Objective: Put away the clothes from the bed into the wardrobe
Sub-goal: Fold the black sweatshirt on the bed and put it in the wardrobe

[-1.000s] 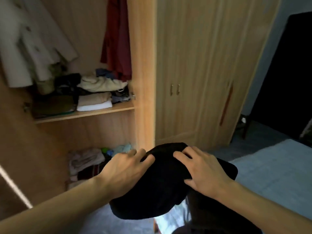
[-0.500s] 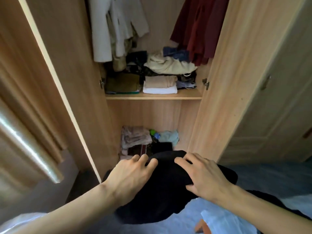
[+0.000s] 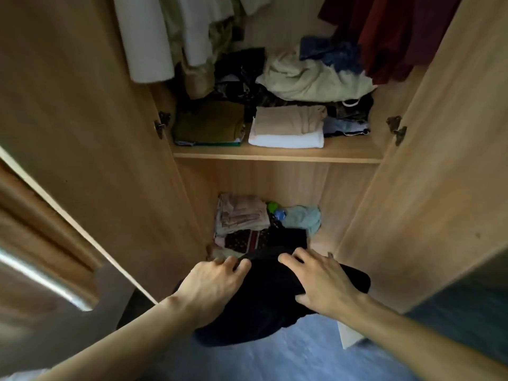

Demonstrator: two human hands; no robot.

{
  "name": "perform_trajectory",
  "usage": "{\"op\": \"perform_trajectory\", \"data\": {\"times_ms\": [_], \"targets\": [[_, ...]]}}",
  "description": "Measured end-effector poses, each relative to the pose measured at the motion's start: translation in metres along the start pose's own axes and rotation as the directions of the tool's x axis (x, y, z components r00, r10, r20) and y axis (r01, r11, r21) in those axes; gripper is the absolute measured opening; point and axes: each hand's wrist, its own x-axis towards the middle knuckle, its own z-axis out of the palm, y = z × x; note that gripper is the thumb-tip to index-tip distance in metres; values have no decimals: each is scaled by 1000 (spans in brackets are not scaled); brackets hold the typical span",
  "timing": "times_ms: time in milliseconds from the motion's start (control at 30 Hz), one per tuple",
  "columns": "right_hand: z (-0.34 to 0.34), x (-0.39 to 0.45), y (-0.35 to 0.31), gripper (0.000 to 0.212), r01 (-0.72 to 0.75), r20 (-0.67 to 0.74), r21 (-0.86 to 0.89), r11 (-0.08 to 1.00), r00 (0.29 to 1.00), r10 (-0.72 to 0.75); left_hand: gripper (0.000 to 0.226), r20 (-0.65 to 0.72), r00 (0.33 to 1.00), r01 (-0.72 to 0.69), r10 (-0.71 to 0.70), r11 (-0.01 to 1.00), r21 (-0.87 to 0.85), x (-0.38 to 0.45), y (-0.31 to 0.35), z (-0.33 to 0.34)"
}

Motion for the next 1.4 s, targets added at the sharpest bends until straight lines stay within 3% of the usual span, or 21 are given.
{"op": "perform_trajectory", "data": {"times_ms": [267,467,667,867,1200,1400], "targets": [[-11,97,48,83,33,-2,-18,999,999,-33,76,17,996,91,-90,993,-72,78,-57,6],[2,164,69,83,-40,32,-52,998,999,42,84,15,998,67,-66,993,-97,137,-104,37],[37,223,95,82,-83,58,-98,992,994,88,64,48,994,104,-95,968,-227,201,-133,86],[136,292,141,79,-73,-41,-129,989,997,68,66,-18,992,124,-128,981,-151,267,-150,200],[374,407,209,83,-101,-293,-154,983,955,52,74,-342,937,56,-69,997,-47,358,-171,461],[440,419,211,82,-46,-302,-144,988,953,1,64,-368,926,71,-85,996,-51,353,-161,528]]}}
